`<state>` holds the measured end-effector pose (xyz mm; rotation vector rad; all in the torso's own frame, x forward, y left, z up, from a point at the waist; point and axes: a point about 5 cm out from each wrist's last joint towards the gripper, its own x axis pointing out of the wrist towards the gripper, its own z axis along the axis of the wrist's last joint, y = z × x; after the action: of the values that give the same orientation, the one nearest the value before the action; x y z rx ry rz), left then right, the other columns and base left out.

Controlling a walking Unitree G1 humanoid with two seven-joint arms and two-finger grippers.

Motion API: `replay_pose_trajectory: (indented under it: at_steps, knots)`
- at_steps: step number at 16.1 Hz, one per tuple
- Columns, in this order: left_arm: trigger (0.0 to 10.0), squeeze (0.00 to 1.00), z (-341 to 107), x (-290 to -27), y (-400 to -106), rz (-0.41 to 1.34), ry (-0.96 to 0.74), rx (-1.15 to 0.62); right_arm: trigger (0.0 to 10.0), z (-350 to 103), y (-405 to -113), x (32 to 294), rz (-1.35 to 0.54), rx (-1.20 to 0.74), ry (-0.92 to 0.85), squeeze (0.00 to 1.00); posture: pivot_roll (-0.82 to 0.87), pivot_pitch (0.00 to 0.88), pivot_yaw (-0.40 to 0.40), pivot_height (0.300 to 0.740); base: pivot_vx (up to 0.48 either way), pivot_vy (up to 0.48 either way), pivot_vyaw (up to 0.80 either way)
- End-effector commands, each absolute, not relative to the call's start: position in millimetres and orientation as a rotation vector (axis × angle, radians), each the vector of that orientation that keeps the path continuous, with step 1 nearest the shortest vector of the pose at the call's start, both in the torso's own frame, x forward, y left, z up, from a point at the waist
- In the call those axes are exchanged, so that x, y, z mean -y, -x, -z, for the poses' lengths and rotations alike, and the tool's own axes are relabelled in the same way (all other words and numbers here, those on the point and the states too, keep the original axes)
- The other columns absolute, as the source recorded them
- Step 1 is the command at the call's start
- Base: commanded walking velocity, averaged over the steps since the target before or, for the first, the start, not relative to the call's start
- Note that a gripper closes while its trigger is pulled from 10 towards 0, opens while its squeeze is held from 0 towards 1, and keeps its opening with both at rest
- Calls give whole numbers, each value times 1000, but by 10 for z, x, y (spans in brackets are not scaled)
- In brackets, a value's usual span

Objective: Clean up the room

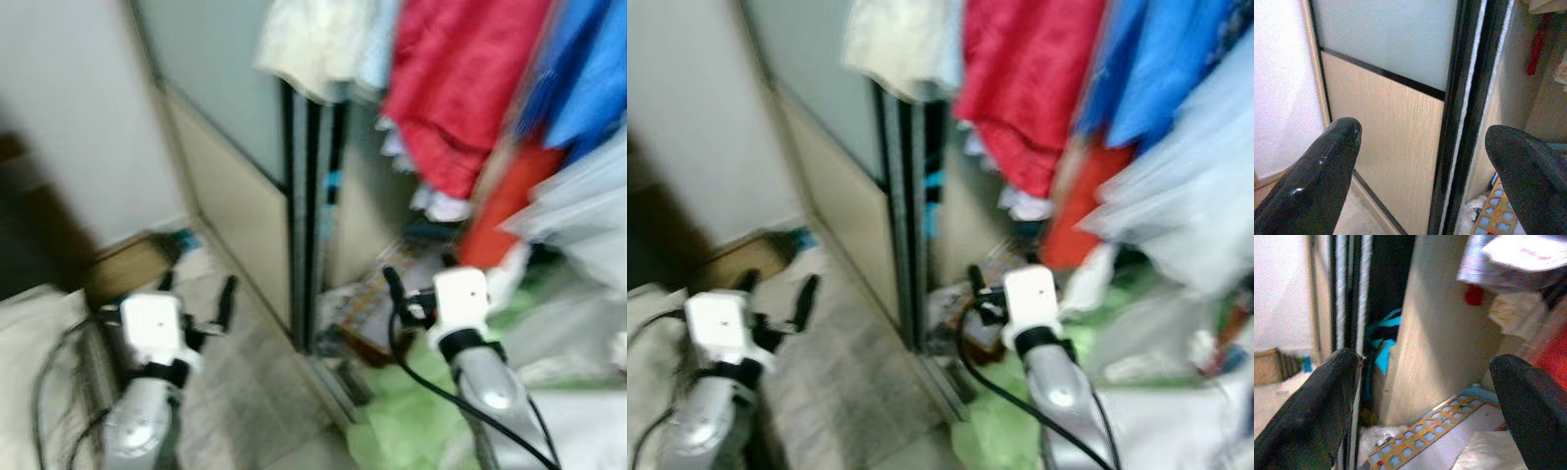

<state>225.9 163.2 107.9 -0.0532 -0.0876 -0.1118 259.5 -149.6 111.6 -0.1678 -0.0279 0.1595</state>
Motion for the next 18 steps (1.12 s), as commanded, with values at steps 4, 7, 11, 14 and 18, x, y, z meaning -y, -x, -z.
replay_pose_trajectory:
  at_steps: [4,7,11,14,18]
  knots:
    - [10000,0,-1149,-1678,-2381,81,-37,116,10000,-1195,-2722,1503,-139,67,128,0,-17,0,-41,740,0,0,0]
    - [10000,0,-1255,-1687,-2518,69,-49,143,10000,-1338,-2890,1498,-136,118,131,0,-23,0,-42,740,0,0,0]
    - [10000,0,-1391,-1809,-2647,26,-71,190,10000,-1517,-3043,1487,-133,190,143,0,-21,0,-36,740,0,0,0]
    - [10000,0,-1461,-1843,-2776,5,-73,217,10000,-1570,-3131,1399,-156,221,140,0,-23,0,-32,740,0,0,0]
    - [10000,0,-1592,-1787,-2968,41,-96,264,10000,-1745,-3312,1322,-152,287,113,0,-20,0,-22,740,0,0,0]
